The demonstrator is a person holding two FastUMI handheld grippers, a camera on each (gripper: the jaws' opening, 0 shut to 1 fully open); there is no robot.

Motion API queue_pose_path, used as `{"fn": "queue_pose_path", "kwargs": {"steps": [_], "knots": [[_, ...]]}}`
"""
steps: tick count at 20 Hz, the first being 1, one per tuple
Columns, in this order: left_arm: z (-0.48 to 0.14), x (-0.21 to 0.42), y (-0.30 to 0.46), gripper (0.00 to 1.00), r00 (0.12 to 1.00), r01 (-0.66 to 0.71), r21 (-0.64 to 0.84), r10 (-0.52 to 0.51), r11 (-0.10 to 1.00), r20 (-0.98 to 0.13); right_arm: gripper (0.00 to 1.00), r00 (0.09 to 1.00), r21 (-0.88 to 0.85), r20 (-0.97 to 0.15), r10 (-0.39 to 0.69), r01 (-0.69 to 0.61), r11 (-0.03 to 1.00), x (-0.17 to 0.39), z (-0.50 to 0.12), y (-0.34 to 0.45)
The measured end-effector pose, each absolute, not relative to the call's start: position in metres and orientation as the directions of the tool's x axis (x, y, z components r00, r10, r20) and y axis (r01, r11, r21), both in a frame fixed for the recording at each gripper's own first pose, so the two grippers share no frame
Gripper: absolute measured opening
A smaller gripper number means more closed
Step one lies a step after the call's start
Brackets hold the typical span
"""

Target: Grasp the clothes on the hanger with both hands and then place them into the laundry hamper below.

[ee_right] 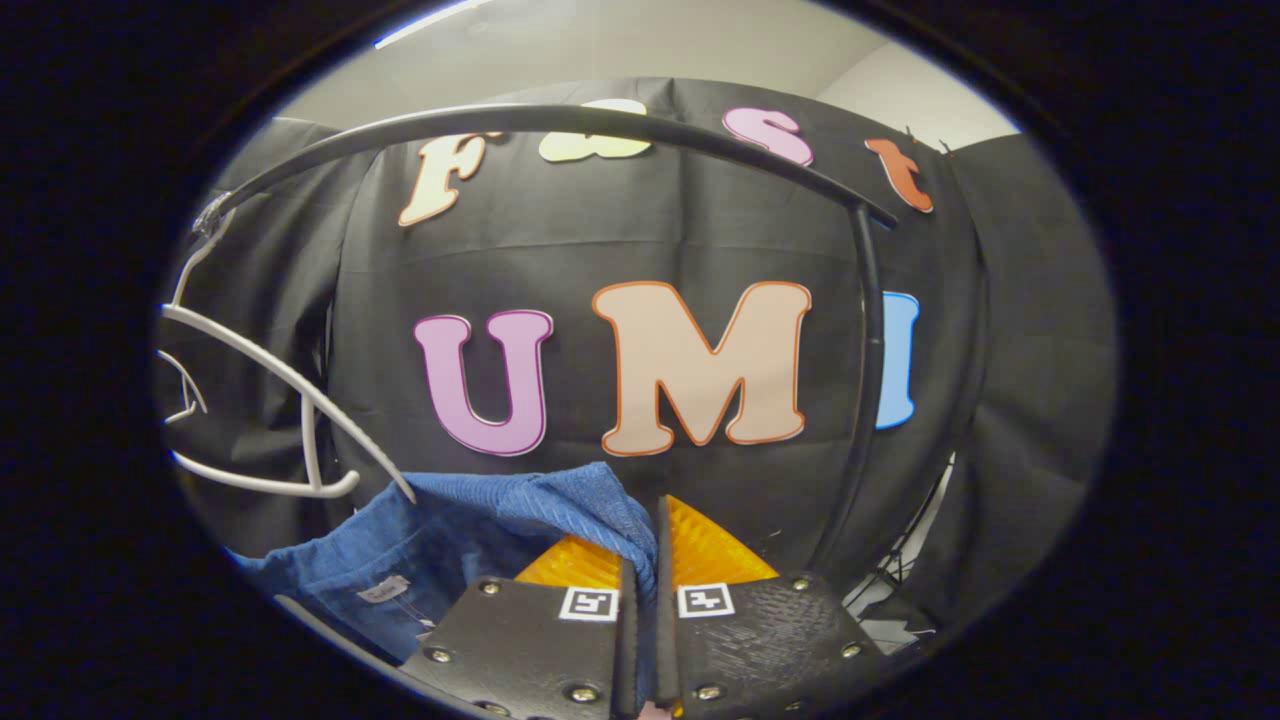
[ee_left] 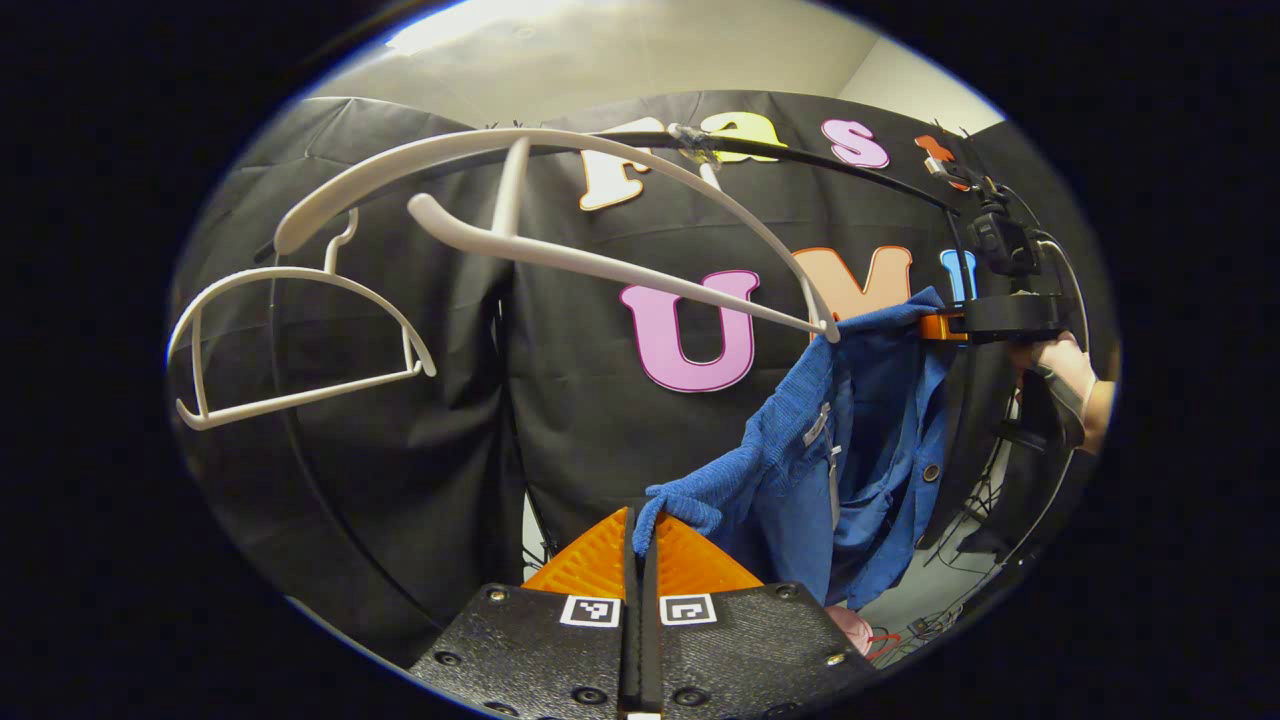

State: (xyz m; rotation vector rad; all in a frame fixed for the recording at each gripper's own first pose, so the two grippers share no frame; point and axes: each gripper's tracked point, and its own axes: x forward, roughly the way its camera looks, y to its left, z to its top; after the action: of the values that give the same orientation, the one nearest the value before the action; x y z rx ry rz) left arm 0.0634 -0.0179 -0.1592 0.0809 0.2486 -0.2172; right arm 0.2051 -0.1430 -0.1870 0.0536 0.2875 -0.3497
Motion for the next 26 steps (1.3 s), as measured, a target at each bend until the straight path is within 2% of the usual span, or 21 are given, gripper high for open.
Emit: {"fn": "queue_pose_path", "kwargs": {"steps": [5, 11, 12, 13, 17, 18, 19, 20, 26], "knots": [[-0.169, 0.060, -0.042, 0.00, 0.927, 0.282, 0.052, -0.258, 0.958, -0.273, 0.07, 0.891, -0.008, -0.331, -0.311, 0.327, 0.945, 0.169, -0.209, -0.144], [-0.177, 0.069, -0.076, 0.00, 0.897, 0.359, 0.033, -0.335, 0.933, -0.290, 0.07, 0.905, 0.004, -0.377, -0.197, 0.215, 0.977, 0.127, -0.224, -0.104], [-0.176, 0.068, -0.085, 0.00, 0.890, 0.376, 0.028, -0.353, 0.926, -0.290, 0.02, 0.908, 0.022, -0.383, -0.168, 0.191, 0.981, 0.122, -0.223, -0.094], [-0.175, 0.067, -0.095, 0.00, 0.881, 0.398, 0.015, -0.377, 0.917, -0.286, 0.07, 0.911, 0.038, -0.390, -0.137, 0.164, 0.986, 0.119, -0.223, -0.083], [-0.169, 0.074, -0.119, 0.00, 0.862, 0.440, -0.025, -0.430, 0.897, -0.268, 0.07, 0.914, 0.076, -0.405, -0.012, 0.047, 0.996, 0.112, -0.220, -0.043], [-0.165, 0.075, -0.123, 0.00, 0.861, 0.443, -0.034, -0.435, 0.896, -0.263, 0.02, 0.915, 0.089, -0.403, 0.012, 0.027, 0.996, 0.112, -0.218, -0.035], [-0.161, 0.078, -0.125, 0.00, 0.861, 0.442, -0.045, -0.438, 0.896, -0.258, 0.07, 0.915, 0.104, -0.403, 0.033, 0.010, 0.995, 0.111, -0.217, -0.029], [-0.160, 0.080, -0.126, 0.00, 0.862, 0.439, -0.061, -0.439, 0.896, -0.254, 0.07, 0.914, 0.118, -0.403, 0.052, -0.005, 0.993, 0.111, -0.215, -0.023], [-0.151, 0.089, -0.135, 0.00, 0.852, 0.452, -0.112, -0.465, 0.885, -0.240, 0.07, 0.901, 0.129, -0.425, 0.090, -0.038, 0.991, 0.107, -0.223, -0.009]]}}
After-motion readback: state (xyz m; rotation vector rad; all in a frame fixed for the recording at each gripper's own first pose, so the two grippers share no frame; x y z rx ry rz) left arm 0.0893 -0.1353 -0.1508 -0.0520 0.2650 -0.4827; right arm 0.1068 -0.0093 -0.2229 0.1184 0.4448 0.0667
